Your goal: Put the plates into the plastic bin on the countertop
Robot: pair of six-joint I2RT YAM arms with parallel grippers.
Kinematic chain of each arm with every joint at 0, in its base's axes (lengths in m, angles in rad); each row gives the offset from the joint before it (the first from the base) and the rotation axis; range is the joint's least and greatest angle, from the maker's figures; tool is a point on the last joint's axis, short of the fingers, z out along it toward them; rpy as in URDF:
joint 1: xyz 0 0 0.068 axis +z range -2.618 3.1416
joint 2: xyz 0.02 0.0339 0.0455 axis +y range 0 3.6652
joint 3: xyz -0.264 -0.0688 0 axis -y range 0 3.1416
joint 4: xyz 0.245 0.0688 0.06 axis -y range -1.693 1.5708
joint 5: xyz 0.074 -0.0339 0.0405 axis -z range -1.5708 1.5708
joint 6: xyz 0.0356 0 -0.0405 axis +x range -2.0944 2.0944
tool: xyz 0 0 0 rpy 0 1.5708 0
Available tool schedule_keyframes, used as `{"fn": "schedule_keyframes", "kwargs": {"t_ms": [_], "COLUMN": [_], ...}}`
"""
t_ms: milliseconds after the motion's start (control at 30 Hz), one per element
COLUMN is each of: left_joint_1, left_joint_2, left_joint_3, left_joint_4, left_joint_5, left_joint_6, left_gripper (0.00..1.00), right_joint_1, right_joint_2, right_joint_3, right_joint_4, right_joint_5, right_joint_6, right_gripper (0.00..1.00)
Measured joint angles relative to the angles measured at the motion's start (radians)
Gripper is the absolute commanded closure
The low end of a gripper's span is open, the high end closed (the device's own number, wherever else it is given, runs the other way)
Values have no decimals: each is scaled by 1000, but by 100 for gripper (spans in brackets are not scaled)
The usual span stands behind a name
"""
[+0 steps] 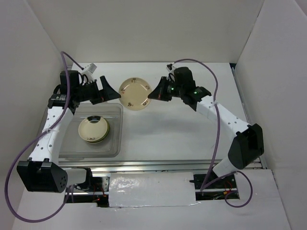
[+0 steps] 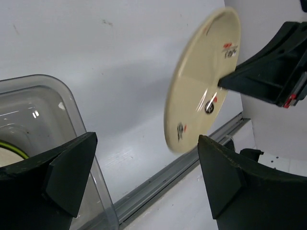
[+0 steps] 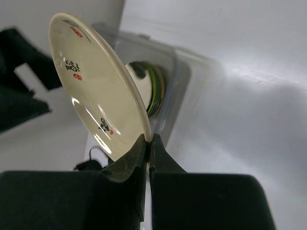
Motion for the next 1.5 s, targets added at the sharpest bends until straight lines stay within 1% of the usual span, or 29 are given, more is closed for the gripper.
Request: {"fn": "schedule_keyframes", "kwargs": {"t_ms": [100, 167, 200, 267, 300, 333, 400, 467, 500, 567, 600, 633, 700, 733, 767, 833, 933, 1033, 1100, 1167, 1267, 1300, 1333, 1367, 1400, 1433, 1467, 1500], "left_joint_1": [-29, -46, -53, -63, -66, -70, -77, -82, -84, -87, -87, -87, -88, -85, -76, -18, 103, 179, 204, 219, 229, 230, 232, 233, 235, 235, 235, 236], "left_joint_2": [14, 14, 14, 14, 14, 13, 13, 13, 11, 6, 2, -1, -10, -19, -42, -137, -339, -504, -579, -598, -566, -549, -532, -520, -518, -518, -518, -519], "left_joint_3": [10, 10, 10, 5, 2, -2, -6, -6, -6, -6, -6, -6, -6, -6, -25, -108, -253, -373, -443, -498, -558, -567, -574, -581, -586, -587, -587, -585], "left_joint_4": [2, 2, 2, 4, 4, 5, 4, 2, 1, 0, -2, -7, -29, -53, -61, -76, -128, -168, -186, -182, -175, -173, -165, -154, -142, -135, -123, -111], "left_joint_5": [7, 6, 6, 5, 5, 5, 2, 2, 2, 5, 1, -12, -61, -119, -188, -312, -515, -665, -729, -763, -790, -794, -797, -797, -795, -793, -788, -788], "left_joint_6": [0, 0, -1, -5, -3, -8, -3, -2, -1, 2, 3, 2, -10, -33, -57, -138, -260, -373, -429, -462, -499, -502, -504, -503, -503, -496, -490, -492], "left_gripper": [1, 6, 20, 36, 55, 63, 68, 69, 78, 100, 100, 100, 100, 100, 100, 100, 100, 100, 100, 100, 100, 99, 92, 74, 54, 20, 1, 1], "right_joint_1": [9, 10, 12, 17, 20, 24, 34, 40, 40, 40, 40, 39, 38, 36, 34, 25, -6, -29, -30, -30, -30, -29, -29, -27, -26, -23, -22, -21], "right_joint_2": [-41, -45, -45, -44, -44, -44, -44, -44, -43, -37, -29, -21, -14, -15, -23, -66, -201, -329, -404, -480, -579, -612, -638, -669, -700, -728, -751, -777], "right_joint_3": [-95, -144, -159, -171, -171, -171, -170, -170, -170, -166, -166, -162, -161, -163, -167, -208, -349, -450, -501, -547, -580, -581, -581, -580, -579, -576, -572, -569], "right_joint_4": [71, 92, 95, 97, 107, 120, 151, 171, 179, 188, 192, 194, 198, 198, 198, 202, 182, 152, 142, 124, 95, 77, 68, 57, 45, 29, 18, 6], "right_joint_5": [-121, -169, -189, -211, -220, -229, -246, -254, -257, -262, -270, -273, -272, -264, -243, -185, -100, -38, -15, -3, 3, 3, 6, 8, 11, 14, 19, 23], "right_joint_6": [11, 24, 30, 42, 48, 53, 68, 78, 84, 99, 102, 105, 115, 116, 110, 99, 85, 65, 55, 47, 41, 37, 34, 30, 24, 19, 16, 14], "right_gripper": [100, 100, 100, 100, 100, 100, 100, 100, 100, 99, 88, 44, 4, 0, 0, 0, 0, 0, 0, 0, 0, 0, 0, 0, 0, 0, 0, 0]}}
